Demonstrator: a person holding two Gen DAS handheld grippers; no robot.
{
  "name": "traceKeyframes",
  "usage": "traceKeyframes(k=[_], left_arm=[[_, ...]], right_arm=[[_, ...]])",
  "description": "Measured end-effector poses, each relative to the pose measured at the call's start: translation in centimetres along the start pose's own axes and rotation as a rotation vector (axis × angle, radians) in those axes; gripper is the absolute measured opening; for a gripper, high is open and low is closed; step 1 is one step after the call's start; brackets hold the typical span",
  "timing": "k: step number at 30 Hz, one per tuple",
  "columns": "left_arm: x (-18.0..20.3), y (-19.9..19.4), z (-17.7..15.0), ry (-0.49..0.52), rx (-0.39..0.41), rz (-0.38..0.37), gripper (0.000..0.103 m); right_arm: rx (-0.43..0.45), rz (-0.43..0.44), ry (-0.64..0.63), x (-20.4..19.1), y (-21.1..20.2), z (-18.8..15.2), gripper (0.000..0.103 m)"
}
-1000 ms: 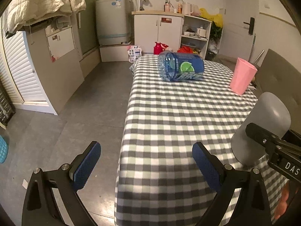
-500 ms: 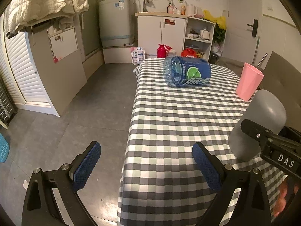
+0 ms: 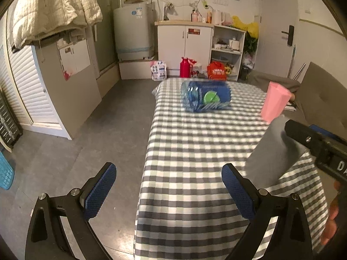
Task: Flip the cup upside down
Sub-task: 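Lower the inverted grey cup onto the tablecloth with the right tool, then open the right tool and pull it back from the grey cup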
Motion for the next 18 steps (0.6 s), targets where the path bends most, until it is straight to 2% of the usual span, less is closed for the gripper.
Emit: traceKeyframes(k=[9,15,18], left_arm=[[4.2,-6.8,4.2,0.039,0.130,-0.040,0.100],[7.5,-11.7,5.2,0.092,0.223,-0.070,0.100],[8.8,-13.2,4.6,0.117,0.259,-0.103,0.101]], right_arm=[[0.138,-0.017,0.050,3.6,-9.0,4.2,0.080],[0.218,-0.042,0.064,6.2,-14.8,4.9,0.080],[0.239,-0.047,0.051,7.1,-16.6,4.0,0.089]])
Point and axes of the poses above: each gripper's, at about its wrist camera, not at the fingertips, and y roughly the way its jaws point, x to its right, z to its top, the point moved 8 cm from there along y, roughly the way its jaws point, and after that the axes turned 11 degrees about -z, right-handed, at the moved point
